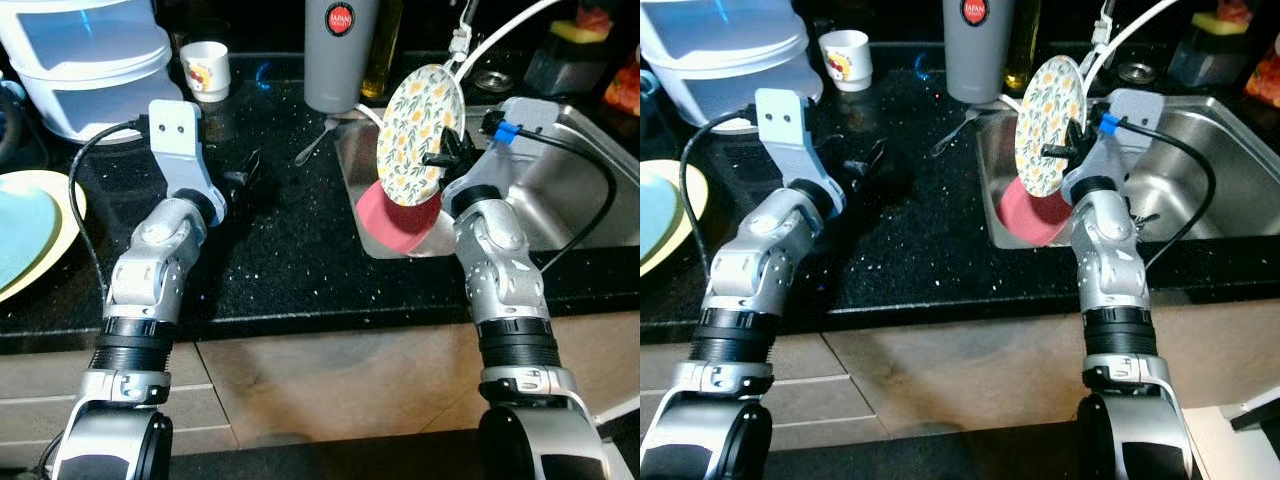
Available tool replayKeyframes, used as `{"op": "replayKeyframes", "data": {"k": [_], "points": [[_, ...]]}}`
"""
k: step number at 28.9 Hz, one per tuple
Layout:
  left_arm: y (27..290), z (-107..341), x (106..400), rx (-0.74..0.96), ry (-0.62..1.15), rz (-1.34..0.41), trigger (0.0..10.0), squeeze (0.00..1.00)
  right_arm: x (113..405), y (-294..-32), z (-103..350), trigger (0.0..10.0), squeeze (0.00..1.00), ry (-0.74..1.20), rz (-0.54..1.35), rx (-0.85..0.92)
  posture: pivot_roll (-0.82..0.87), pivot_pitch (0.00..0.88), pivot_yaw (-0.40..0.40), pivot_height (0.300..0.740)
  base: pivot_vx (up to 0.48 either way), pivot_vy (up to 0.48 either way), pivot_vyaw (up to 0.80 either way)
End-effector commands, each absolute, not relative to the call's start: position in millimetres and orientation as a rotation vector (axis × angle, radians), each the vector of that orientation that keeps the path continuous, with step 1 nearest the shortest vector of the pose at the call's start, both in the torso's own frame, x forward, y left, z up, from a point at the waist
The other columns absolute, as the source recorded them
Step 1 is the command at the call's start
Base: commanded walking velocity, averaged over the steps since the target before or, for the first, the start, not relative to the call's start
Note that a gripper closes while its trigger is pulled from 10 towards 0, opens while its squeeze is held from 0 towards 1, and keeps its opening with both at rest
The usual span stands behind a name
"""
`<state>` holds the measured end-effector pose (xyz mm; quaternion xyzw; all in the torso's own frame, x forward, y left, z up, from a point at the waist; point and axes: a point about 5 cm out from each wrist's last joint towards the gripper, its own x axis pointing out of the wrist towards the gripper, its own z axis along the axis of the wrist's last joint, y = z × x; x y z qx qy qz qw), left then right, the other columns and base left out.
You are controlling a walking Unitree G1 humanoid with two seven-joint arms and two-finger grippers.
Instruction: Kitchen organization
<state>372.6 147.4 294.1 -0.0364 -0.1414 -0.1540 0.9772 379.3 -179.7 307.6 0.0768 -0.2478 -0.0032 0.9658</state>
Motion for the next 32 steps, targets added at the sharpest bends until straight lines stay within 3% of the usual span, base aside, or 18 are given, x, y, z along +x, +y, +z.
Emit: {"op": "replayKeyframes", "data": {"k": [1,10,32], "points": [[147.2,295.7,372.8,-0.066,-0.290,-0.314,10.0,0.00,377.6,-180.1,312.3,10.0,0.00,-0.528,-0.008,0.151,0.02,0.165,0.005,0.740,0.337,0.000,0.00],[145.8,295.6,373.0,-0.064,-0.288,-0.322,10.0,0.00,377.3,-180.4,312.2,10.0,0.00,-0.530,-0.011,0.153,0.02,0.166,0.007,0.740,0.326,0.000,0.00],[139.4,293.6,372.9,-0.047,-0.282,-0.356,10.0,0.00,376.6,-183.2,311.2,10.0,0.00,-0.532,-0.023,0.159,0.03,0.157,0.012,0.740,0.000,0.000,0.00]]}}
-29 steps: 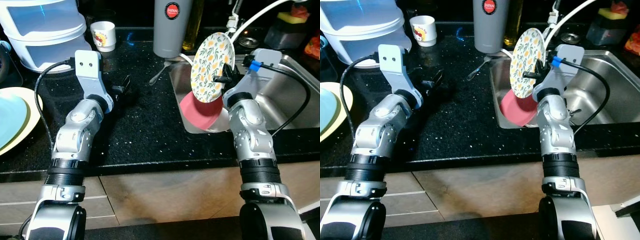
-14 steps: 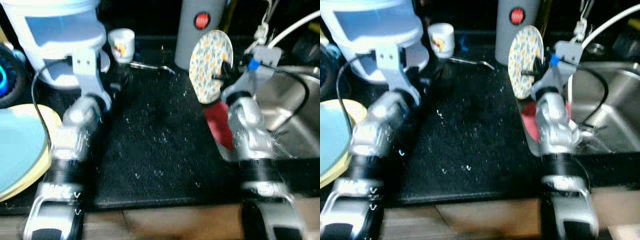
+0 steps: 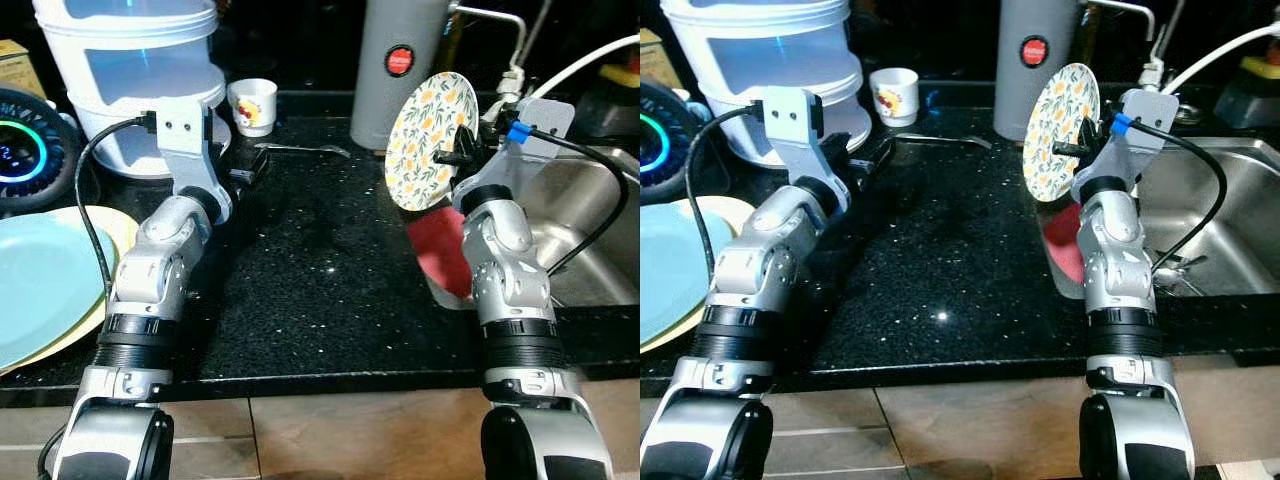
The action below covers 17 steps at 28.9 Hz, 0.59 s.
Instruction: Kitchen organization
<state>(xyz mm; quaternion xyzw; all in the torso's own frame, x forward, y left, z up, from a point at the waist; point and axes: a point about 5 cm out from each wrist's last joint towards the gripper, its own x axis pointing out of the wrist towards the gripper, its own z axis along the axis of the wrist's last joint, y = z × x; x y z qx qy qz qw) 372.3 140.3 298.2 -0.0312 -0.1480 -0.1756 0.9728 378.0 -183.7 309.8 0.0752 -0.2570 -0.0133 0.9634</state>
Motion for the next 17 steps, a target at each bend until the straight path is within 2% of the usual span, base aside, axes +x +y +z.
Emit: {"op": "replayKeyframes", "data": {"k": [1,17], "points": [[139.4,293.6,372.9,-0.047,-0.282,-0.356,10.0,0.00,376.6,-183.2,311.2,10.0,0.00,-0.532,-0.023,0.159,0.03,0.157,0.012,0.740,0.000,0.000,0.00],[142.0,293.2,373.7,-0.064,-0.280,-0.334,10.0,0.00,377.5,-183.0,311.5,10.0,0.00,-0.527,-0.016,0.155,0.02,0.150,0.007,0.740,0.000,0.000,0.00]]}}
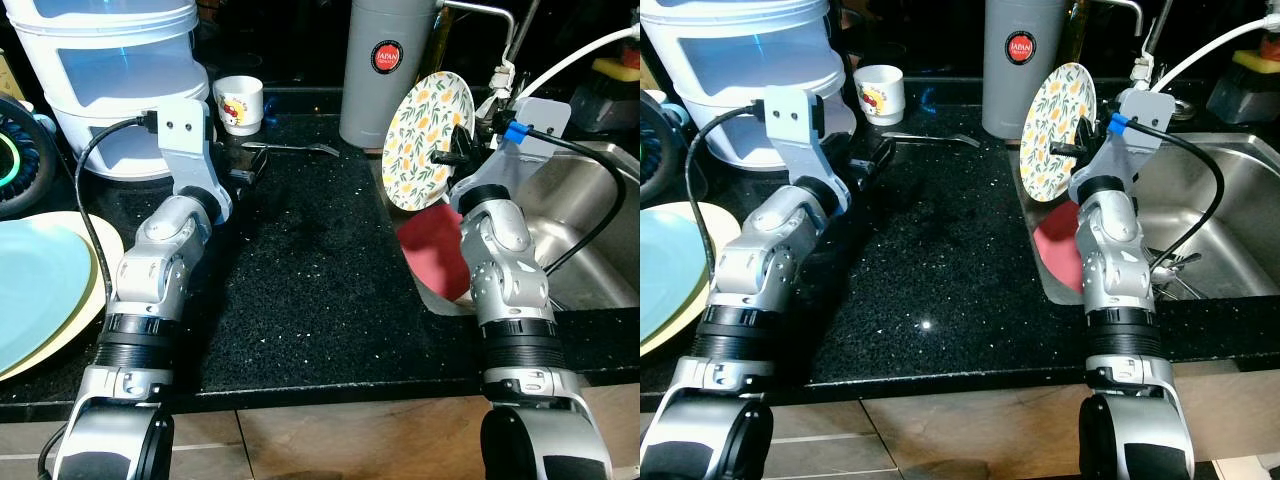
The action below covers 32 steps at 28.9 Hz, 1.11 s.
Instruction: Kitchen organization
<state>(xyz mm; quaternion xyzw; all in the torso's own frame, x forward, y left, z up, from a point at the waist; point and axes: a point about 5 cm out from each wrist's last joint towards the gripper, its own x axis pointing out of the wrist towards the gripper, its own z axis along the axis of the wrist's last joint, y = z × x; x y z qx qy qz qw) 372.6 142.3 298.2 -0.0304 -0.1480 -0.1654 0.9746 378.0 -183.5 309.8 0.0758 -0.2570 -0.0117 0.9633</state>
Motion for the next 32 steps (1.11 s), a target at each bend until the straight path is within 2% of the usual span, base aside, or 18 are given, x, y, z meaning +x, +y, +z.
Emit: {"op": "replayKeyframes", "data": {"k": [1,6,10,11,12,13,15,17,18,19,23,24,25,28,32], "points": [[141.9,293.2,373.7,-0.063,-0.279,-0.334,10.0,0.00,377.6,-183.1,311.5,10.0,0.00,-0.525,-0.016,0.154,0.02,0.150,0.007,0.740,0.000,0.000,0.00],[141.9,292.8,373.6,-0.065,-0.280,-0.334,10.0,0.00,379.3,-186.7,310.5,10.0,0.00,-0.506,-0.048,0.096,0.02,0.154,0.008,0.740,0.000,0.000,0.00],[134.8,294.5,369.7,-0.061,-0.292,-0.432,10.0,0.00,386.1,-206.2,313.0,10.0,0.00,-0.478,-0.156,-0.019,0.02,0.155,0.005,0.740,0.000,0.000,0.00],[128.7,295.4,366.3,-0.055,-0.299,-0.497,10.0,0.00,387.9,-209.6,314.3,10.0,0.00,-0.473,-0.172,-0.055,0.02,0.156,0.001,0.740,0.000,0.000,0.00],[115.9,296.3,357.3,-0.037,-0.313,-0.635,10.0,0.00,390.7,-212.6,314.8,10.0,0.00,-0.454,-0.191,-0.130,0.02,0.157,-0.001,0.740,0.000,0.000,0.00],[115.9,296.3,357.3,-0.037,-0.313,-0.635,10.0,0.00,390.7,-212.6,314.8,10.0,0.00,-0.454,-0.191,-0.130,0.02,0.157,-0.001,0.740,0.000,0.000,0.00],[92.0,293.1,336.3,-0.001,-0.304,-0.913,10.0,0.00,394.5,-216.8,313.5,10.0,0.00,-0.417,-0.222,-0.246,0.02,0.158,-0.003,0.740,0.000,0.000,0.00],[81.3,287.2,324.5,0.022,-0.273,-1.048,10.0,0.00,396.1,-217.5,311.1,10.0,0.00,-0.393,-0.222,-0.278,0.02,0.158,-0.003,0.740,0.000,0.000,0.00],[80.0,283.9,322.8,0.042,-0.260,-1.055,10.0,0.00,396.7,-217.0,309.3,10.0,1.00,-0.384,-0.214,-0.271,0.02,0.158,-0.003,0.740,0.000,0.000,0.00],[80.2,282.1,322.7,0.054,-0.254,-1.044,10.0,0.00,397.1,-216.4,308.1,10.0,1.00,-0.378,-0.204,-0.265,0.02,0.158,-0.003,0.740,0.000,0.000,0.00],[94.0,282.0,341.0,0.063,-0.268,-0.809,10.0,0.00,397.4,-217.0,307.6,10.0,1.00,-0.380,-0.227,-0.277,0.02,0.158,-0.003,0.740,0.000,0.000,0.00],[101.7,287.1,347.5,0.033,-0.293,-0.730,10.0,0.00,396.8,-218.1,309.5,10.0,0.00,-0.398,-0.244,-0.261,0.02,0.161,0.000,0.740,0.000,0.000,0.00],[101.7,287.1,347.5,0.033,-0.293,-0.730,10.0,0.00,396.8,-218.1,309.5,10.0,0.00,-0.398,-0.244,-0.261,0.02,0.161,0.000,0.740,0.000,0.000,0.00],[122.7,301.5,356.9,-0.055,-0.357,-0.549,10.0,0.00,392.4,-219.8,317.0,10.0,0.00,-0.468,-0.277,-0.186,0.02,0.158,0.000,0.740,0.000,0.000,0.00],[135.0,308.2,356.4,-0.094,-0.384,-0.452,10.0,0.00,386.3,-215.4,322.5,10.0,0.00,-0.527,-0.264,-0.116,0.01,0.152,0.002,0.740,0.000,0.000,0.00]]}}
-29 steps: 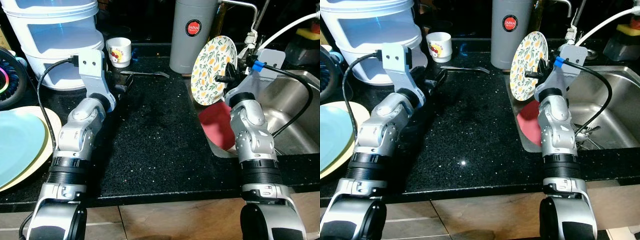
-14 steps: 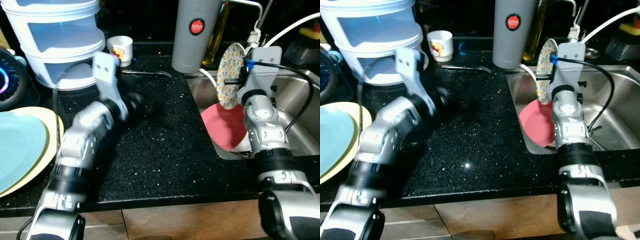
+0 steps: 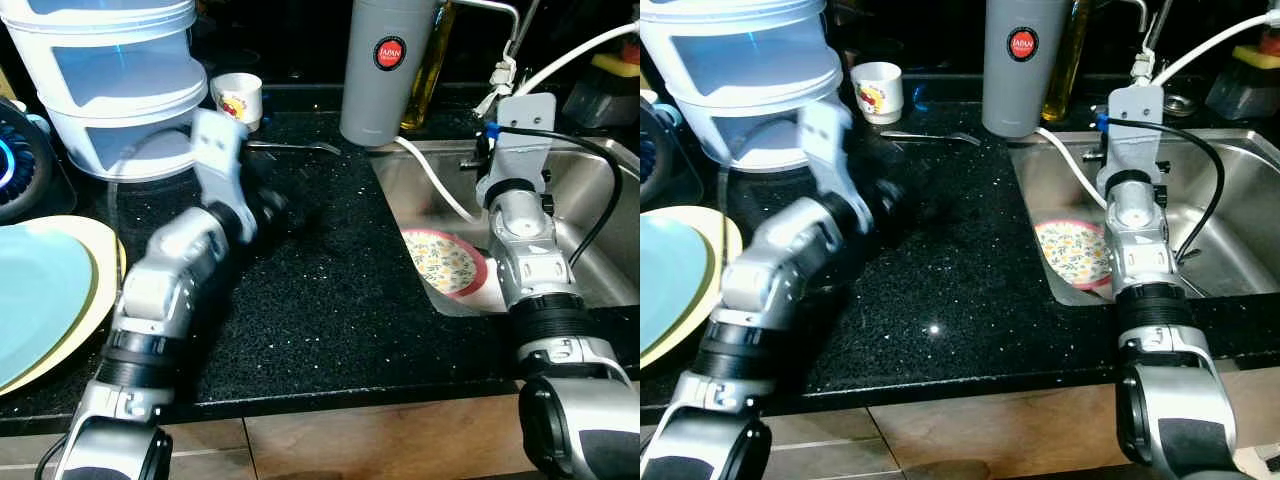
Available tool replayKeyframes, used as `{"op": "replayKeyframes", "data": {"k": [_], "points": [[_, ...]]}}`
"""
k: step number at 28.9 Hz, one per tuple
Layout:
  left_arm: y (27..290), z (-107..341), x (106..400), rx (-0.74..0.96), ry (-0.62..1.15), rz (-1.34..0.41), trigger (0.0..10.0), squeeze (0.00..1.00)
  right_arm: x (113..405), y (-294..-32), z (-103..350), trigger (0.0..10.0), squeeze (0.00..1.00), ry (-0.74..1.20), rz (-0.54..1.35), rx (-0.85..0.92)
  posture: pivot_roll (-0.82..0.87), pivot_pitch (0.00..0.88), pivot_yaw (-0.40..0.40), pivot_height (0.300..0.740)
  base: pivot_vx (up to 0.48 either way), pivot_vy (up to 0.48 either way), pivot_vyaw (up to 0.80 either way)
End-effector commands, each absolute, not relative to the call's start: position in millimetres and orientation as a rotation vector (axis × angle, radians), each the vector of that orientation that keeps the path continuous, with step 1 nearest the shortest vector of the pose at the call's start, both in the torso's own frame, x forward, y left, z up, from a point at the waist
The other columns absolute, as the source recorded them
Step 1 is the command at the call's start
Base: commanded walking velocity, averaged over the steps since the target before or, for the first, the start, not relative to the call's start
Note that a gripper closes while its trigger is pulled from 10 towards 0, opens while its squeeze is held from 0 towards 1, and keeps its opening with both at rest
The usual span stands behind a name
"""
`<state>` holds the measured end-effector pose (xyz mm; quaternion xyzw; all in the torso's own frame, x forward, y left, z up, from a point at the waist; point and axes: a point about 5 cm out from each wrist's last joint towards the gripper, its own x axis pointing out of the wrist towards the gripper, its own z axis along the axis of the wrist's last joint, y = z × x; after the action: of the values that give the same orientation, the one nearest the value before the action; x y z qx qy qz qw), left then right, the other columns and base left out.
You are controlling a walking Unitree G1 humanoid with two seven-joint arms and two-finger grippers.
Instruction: Kitchen organization
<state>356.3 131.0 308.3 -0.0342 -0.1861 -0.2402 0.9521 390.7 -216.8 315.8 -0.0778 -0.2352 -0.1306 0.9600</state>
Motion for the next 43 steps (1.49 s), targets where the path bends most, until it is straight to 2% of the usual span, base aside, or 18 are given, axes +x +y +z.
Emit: {"op": "replayKeyframes", "data": {"k": [1,7,24,43], "points": [[138.8,309.7,354.9,-0.110,-0.393,-0.422,10.0,0.00,383.0,-211.7,324.2,10.0,0.00,-0.551,-0.248,-0.076,0.01,0.147,0.002,0.740,0.000,0.000,0.00],[134.9,304.9,348.9,-0.106,-0.388,-0.420,10.0,0.00,375.5,-191.2,319.0,10.0,0.00,-0.552,-0.170,0.001,0.01,0.138,0.002,0.740,0.000,0.000,0.00],[126.9,298.7,345.9,-0.110,-0.368,-0.416,10.0,0.00,370.5,-179.4,313.0,10.0,0.00,-0.536,-0.120,0.045,0.00,0.123,-0.008,0.740,0.000,0.000,0.00],[125.5,299.2,344.7,-0.104,-0.359,-0.424,10.0,0.00,366.5,-176.2,309.4,10.0,0.00,-0.510,-0.110,0.053,0.01,0.127,-0.003,0.740,-0.261,0.000,0.00]]}}
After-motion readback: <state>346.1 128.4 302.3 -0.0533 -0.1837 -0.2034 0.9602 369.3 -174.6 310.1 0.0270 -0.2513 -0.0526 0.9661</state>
